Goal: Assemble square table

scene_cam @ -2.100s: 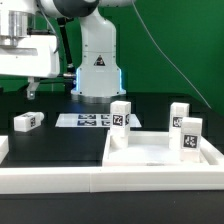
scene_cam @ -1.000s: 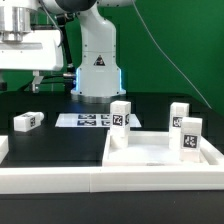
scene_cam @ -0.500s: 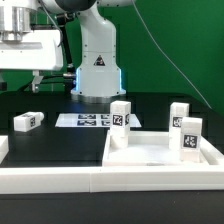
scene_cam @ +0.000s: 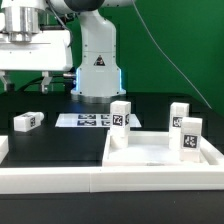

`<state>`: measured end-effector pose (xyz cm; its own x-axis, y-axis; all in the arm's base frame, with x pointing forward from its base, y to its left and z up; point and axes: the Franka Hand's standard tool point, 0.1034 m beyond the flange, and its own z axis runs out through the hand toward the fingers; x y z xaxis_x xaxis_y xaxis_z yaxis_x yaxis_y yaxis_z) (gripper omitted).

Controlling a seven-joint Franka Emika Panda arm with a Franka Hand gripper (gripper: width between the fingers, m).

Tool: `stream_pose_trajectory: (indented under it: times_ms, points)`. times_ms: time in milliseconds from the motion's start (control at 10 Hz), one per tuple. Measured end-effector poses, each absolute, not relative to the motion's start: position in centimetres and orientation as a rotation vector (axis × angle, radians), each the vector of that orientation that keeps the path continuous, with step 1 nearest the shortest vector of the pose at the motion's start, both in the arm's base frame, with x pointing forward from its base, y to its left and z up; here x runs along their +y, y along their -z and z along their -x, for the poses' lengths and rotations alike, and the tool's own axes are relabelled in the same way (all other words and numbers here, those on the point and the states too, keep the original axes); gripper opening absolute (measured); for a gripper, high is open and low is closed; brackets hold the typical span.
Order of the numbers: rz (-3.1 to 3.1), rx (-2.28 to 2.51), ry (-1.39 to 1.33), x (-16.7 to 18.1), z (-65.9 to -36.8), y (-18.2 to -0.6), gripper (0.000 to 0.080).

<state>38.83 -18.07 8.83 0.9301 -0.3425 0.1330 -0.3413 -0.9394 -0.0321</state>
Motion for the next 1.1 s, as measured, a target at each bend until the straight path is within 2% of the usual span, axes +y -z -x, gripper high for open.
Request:
stream_pose_trajectory:
  times_ms: [500, 1000, 1100]
  points:
    - [3.078, 0.538, 0.214, -17.9, -38.9, -8.8, 0.0649]
    - [3.066, 0.649, 0.216, -12.0, -40.9, -7.3, 0.0649]
    - [3.072, 0.631, 0.216, -11.7, -40.9, -7.2, 0.0649]
